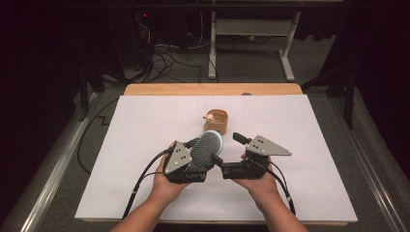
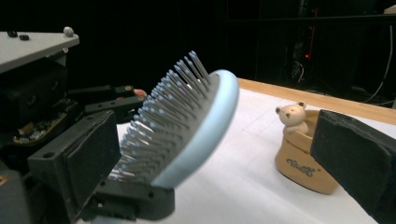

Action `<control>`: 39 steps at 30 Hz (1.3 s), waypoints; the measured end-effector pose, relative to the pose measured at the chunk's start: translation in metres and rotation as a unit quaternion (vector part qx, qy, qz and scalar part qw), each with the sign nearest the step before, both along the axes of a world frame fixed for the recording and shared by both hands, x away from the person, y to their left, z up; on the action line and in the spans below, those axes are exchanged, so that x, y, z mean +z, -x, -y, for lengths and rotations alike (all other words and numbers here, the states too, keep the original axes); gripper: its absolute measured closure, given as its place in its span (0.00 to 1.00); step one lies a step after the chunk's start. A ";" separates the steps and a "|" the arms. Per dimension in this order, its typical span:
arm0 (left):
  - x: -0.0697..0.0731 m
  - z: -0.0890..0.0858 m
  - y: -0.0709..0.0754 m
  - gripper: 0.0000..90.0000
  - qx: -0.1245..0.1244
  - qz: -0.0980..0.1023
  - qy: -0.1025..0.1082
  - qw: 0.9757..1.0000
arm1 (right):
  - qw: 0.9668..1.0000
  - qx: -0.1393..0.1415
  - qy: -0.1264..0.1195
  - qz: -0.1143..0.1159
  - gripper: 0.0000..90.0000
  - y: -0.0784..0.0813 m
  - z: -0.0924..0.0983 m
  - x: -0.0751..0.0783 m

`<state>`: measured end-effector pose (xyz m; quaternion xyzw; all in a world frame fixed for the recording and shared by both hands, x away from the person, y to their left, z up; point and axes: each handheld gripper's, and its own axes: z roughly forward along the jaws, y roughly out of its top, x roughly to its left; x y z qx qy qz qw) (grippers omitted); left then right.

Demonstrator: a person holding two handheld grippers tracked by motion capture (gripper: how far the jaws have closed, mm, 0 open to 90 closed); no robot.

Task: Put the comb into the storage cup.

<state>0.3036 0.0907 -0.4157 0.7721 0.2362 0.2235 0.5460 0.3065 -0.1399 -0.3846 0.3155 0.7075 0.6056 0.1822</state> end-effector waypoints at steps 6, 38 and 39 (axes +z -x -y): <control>0.001 0.001 0.001 0.22 -0.001 0.001 0.001 1.000 | 1.000 0.008 -0.010 -0.004 0.10 -0.003 -0.007 0.002; 0.000 0.001 0.003 0.22 0.004 0.008 -0.006 1.000 | 0.995 0.036 -0.061 -0.068 0.39 -0.017 -0.018 0.000; 0.000 0.001 0.003 0.22 0.004 0.008 -0.006 1.000 | 0.995 0.037 -0.063 -0.069 0.40 -0.017 -0.018 0.000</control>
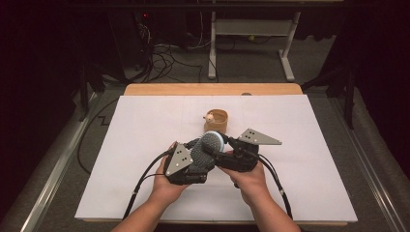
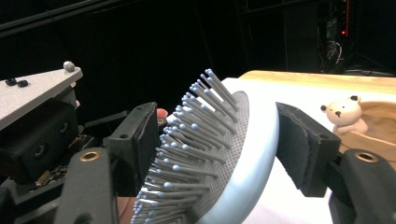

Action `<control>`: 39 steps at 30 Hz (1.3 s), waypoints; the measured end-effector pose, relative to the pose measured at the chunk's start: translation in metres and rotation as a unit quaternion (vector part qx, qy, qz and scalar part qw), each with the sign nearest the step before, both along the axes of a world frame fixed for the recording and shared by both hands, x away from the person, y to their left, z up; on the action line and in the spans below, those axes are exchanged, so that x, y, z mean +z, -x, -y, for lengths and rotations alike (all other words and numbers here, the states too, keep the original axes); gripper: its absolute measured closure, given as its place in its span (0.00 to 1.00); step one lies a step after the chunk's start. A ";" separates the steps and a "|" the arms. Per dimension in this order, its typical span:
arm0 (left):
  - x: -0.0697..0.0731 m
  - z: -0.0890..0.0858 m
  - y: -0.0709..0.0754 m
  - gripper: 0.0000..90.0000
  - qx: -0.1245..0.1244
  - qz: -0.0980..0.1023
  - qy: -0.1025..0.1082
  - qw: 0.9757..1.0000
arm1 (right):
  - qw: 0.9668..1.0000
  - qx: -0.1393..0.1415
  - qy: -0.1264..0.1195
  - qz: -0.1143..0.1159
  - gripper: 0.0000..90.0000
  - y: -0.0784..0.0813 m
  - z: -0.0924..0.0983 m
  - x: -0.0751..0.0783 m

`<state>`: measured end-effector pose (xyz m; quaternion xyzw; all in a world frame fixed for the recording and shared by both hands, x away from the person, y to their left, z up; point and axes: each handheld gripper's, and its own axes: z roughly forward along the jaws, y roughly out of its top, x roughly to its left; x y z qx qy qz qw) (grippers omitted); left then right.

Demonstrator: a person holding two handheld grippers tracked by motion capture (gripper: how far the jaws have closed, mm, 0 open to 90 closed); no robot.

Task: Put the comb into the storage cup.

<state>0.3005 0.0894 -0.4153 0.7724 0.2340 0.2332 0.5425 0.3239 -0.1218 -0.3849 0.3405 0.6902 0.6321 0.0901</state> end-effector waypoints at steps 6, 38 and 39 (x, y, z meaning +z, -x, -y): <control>0.000 0.000 0.000 0.22 0.003 0.002 -0.002 1.000 | 1.000 0.010 -0.004 -0.002 0.46 0.000 0.000 0.000; 0.001 0.002 0.002 0.22 0.006 0.009 -0.007 1.000 | 0.999 0.007 -0.009 -0.038 0.61 -0.002 0.002 0.005; 0.001 0.001 0.002 0.22 0.007 0.009 -0.008 1.000 | 0.999 0.006 -0.009 -0.039 0.61 -0.001 0.002 0.005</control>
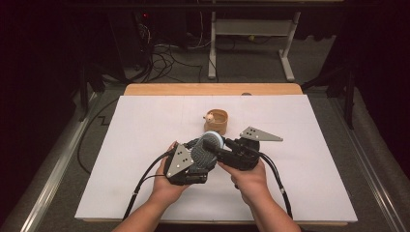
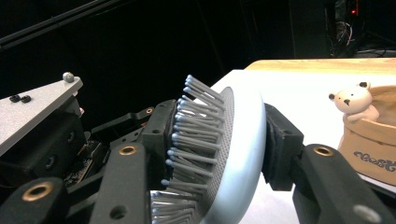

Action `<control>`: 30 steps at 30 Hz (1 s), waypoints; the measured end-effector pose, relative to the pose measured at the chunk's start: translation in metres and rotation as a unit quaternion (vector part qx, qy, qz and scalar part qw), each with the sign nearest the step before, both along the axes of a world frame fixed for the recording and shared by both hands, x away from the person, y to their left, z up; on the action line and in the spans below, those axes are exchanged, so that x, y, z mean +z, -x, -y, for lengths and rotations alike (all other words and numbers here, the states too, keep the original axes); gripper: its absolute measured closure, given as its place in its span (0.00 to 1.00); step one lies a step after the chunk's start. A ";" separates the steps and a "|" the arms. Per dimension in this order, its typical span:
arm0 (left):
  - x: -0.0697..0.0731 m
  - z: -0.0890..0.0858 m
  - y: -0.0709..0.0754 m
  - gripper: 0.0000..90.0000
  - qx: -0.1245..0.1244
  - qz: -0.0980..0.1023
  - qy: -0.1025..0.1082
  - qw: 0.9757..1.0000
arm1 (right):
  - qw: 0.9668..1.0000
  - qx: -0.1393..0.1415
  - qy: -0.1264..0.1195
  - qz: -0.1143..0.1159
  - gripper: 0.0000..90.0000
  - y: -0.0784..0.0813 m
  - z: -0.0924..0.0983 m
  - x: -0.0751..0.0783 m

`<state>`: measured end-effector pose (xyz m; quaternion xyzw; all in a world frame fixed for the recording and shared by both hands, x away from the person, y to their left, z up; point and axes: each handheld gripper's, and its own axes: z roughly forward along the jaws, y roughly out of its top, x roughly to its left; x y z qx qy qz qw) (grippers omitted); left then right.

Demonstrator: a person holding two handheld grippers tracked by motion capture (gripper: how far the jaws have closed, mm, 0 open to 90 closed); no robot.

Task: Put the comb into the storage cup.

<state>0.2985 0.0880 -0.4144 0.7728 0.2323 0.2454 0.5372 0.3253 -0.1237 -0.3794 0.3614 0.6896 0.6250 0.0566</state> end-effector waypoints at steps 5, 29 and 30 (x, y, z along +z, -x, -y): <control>0.000 0.000 0.000 0.22 0.001 -0.001 -0.001 1.000 | 1.000 -0.005 0.005 0.000 0.63 0.001 -0.001 0.001; -0.001 0.000 -0.002 0.22 -0.002 0.000 0.000 1.000 | 1.000 -0.010 0.013 -0.003 0.67 -0.001 -0.002 0.003; -0.001 0.000 -0.002 0.22 -0.002 0.000 0.000 1.000 | 1.000 -0.010 0.013 -0.004 0.67 -0.001 -0.002 0.003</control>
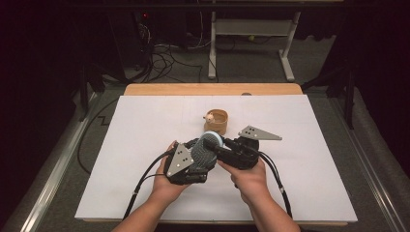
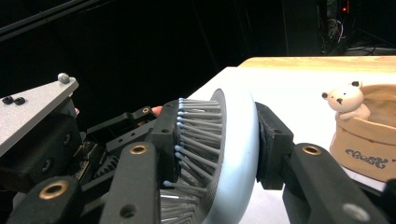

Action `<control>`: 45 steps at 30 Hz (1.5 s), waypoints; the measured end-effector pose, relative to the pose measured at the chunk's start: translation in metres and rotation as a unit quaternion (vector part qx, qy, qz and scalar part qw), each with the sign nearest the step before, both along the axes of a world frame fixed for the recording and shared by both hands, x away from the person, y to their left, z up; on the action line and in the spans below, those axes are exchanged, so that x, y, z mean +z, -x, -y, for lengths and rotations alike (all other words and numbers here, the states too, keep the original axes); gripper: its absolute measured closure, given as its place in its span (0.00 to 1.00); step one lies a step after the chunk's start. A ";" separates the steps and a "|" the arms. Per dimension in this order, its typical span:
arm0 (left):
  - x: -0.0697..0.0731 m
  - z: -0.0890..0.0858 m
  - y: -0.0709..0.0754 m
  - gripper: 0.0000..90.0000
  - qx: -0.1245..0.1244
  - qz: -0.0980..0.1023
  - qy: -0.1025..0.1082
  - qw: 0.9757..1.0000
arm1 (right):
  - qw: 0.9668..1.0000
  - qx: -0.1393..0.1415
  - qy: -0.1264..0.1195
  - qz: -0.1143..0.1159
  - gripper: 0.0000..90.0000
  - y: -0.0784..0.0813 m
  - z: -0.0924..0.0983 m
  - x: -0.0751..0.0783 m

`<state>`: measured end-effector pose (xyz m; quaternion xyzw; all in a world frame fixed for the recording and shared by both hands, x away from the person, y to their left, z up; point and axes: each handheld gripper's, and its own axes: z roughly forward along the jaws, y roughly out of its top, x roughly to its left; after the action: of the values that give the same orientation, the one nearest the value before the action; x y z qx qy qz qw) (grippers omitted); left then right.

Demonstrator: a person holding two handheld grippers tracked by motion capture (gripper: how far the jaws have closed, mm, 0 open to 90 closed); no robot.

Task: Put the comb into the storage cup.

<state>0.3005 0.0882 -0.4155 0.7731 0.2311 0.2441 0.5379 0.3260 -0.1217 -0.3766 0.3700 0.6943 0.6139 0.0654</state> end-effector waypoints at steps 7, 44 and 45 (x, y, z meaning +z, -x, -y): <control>0.000 0.000 -0.001 0.22 -0.001 -0.002 0.001 1.000 | 1.000 -0.001 0.000 0.001 0.68 0.000 0.000 0.000; -0.003 -0.017 -0.010 0.04 -0.028 -0.052 0.058 0.997 | 0.999 -0.029 -0.015 0.036 0.67 -0.003 0.024 0.016; -0.003 -0.018 -0.010 0.04 -0.028 -0.052 0.059 0.996 | 0.999 -0.030 -0.015 0.037 0.67 -0.004 0.026 0.017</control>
<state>0.3103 0.1063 -0.4183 0.7576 0.2514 0.1742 0.5766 0.3296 -0.1477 -0.3600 0.3687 0.6705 0.6354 0.1037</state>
